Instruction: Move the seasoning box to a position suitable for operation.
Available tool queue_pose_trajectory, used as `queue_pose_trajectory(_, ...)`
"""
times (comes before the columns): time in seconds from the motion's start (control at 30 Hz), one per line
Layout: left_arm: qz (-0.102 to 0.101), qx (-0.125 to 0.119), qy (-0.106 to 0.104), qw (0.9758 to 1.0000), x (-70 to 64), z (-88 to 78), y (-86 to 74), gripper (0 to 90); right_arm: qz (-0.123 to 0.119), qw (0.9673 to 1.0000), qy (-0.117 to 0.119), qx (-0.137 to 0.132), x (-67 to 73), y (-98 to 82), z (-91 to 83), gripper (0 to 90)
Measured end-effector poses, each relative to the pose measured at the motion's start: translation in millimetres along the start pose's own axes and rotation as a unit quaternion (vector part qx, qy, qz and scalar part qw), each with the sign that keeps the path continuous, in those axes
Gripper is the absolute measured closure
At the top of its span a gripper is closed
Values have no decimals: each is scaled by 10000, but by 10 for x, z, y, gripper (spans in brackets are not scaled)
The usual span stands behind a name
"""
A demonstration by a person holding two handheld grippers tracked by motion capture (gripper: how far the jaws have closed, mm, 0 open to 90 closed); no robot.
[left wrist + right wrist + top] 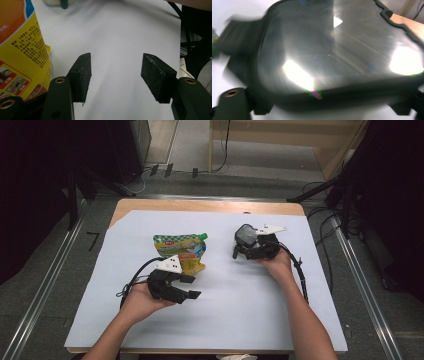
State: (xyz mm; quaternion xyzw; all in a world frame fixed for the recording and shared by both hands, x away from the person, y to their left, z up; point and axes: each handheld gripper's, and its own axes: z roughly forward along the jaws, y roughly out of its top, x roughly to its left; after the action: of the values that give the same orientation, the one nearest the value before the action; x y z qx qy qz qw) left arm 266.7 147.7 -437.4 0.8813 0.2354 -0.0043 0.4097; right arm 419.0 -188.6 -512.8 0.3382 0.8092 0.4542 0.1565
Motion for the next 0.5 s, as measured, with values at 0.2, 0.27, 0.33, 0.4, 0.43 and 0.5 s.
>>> queue_pose_trajectory(0.2, -15, -8, -22, 10000, -1, 6, -1, 422, 12, 10000, -64, -33, 28, -9, 7, 157)
queue_pose_trajectory(0.27, -11, -4, -27, 10000, -3, 9, 1, 422, 68, 9999, -48, -76, 26, -13, 23, 150)
queue_pose_trajectory(0.33, -14, 7, -34, 10000, -5, 11, 1, 422, 148, 9998, -81, -92, 33, -5, 44, 145)
queue_pose_trajectory(0.4, -10, 11, -37, 10000, -7, 11, 1, 423, 203, 9996, -146, -122, 52, -1, 72, 145)
queue_pose_trajectory(0.43, -12, 4, -37, 10000, -6, 10, 0, 422, 212, 9995, -196, -129, 63, 0, 82, 149)
queue_pose_trajectory(0.5, -16, -9, -41, 10000, -2, 5, -2, 422, 214, 9994, -236, -156, 74, 0, 90, 153)
